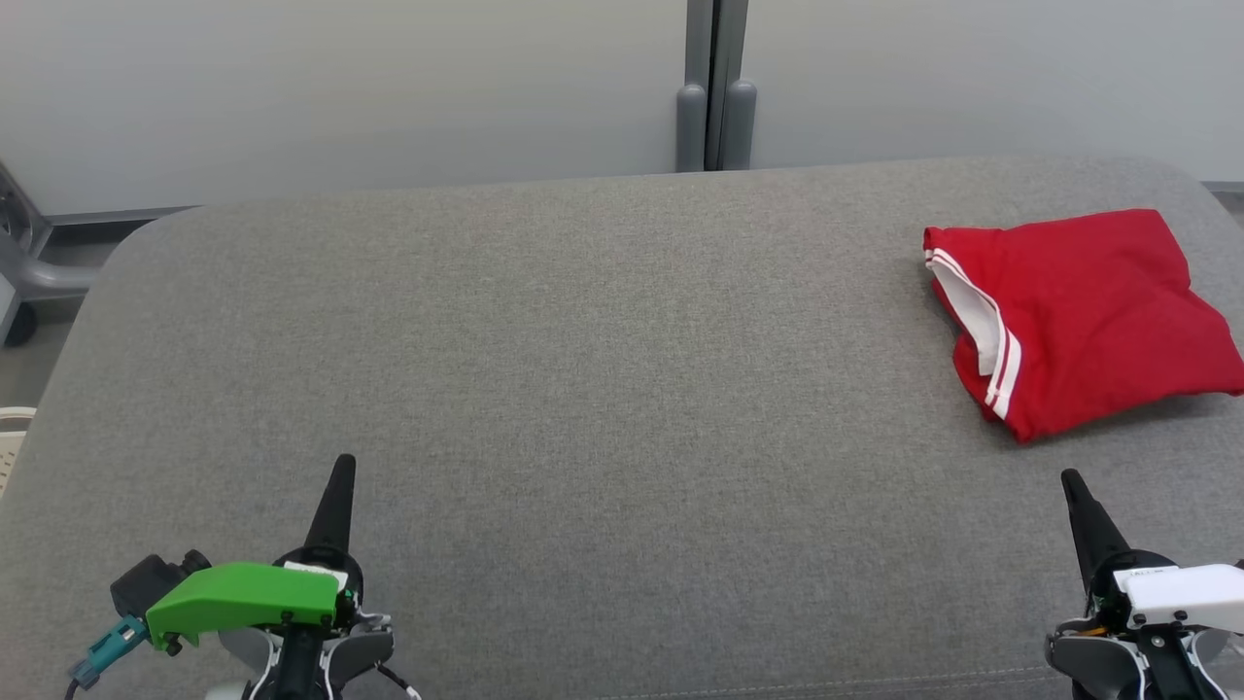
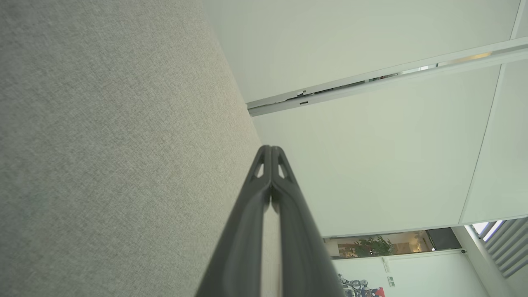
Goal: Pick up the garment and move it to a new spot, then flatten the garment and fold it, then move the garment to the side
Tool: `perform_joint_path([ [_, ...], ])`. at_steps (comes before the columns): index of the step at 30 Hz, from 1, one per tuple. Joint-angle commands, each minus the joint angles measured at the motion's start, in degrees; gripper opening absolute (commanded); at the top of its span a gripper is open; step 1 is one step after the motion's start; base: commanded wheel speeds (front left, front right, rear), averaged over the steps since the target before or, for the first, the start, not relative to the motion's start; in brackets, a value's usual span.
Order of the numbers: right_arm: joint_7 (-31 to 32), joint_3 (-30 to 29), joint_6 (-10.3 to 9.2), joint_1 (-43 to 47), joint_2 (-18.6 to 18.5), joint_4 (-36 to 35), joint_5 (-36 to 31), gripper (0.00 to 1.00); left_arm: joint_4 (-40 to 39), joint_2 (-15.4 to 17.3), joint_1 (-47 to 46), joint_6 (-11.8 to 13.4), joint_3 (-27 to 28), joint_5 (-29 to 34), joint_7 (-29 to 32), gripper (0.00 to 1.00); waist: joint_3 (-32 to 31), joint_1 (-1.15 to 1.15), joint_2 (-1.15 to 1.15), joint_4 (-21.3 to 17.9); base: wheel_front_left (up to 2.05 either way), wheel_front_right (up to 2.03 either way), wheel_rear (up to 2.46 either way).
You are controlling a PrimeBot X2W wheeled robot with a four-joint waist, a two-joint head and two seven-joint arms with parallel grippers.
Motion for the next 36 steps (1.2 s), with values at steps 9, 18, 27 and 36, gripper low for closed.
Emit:
perform_joint_path([
  [9, 0.9, -1.2, 0.02, 0.3, -0.4, -1.2, 4.5, 0.0, 0.3, -0.9, -2.2, -1.4, 1.0, -3.7, 1.1, 0.0, 0.3, 0.0, 0.0, -0.3, 0.0, 0.0, 0.0],
  [18, 1.4, -2.0, 0.02, 0.5, -0.4, -1.6, 7.8, 0.0, 0.8, -1.7, -3.0, -2.1, 1.7, -6.3, 1.9, 0.0, 0.6, 0.0, 0.0, -0.6, 0.0, 0.0, 0.0],
  [27, 1.9, -2.8, 0.02, 0.7, -0.4, -2.1, 11.4, 0.0, 1.3, -2.3, -3.8, -2.9, 2.3, -9.4, 2.7, 0.0, 0.9, 0.0, 0.0, -1.0, 0.0, 0.0, 0.0],
  [36, 2.2, -3.3, 0.02, 0.8, -0.4, -2.4, 13.5, 0.0, 1.6, -2.8, -4.2, -3.4, 2.7, -11.0, 3.2, 0.0, 1.1, 0.0, 0.0, -1.2, 0.0, 0.0, 0.0],
])
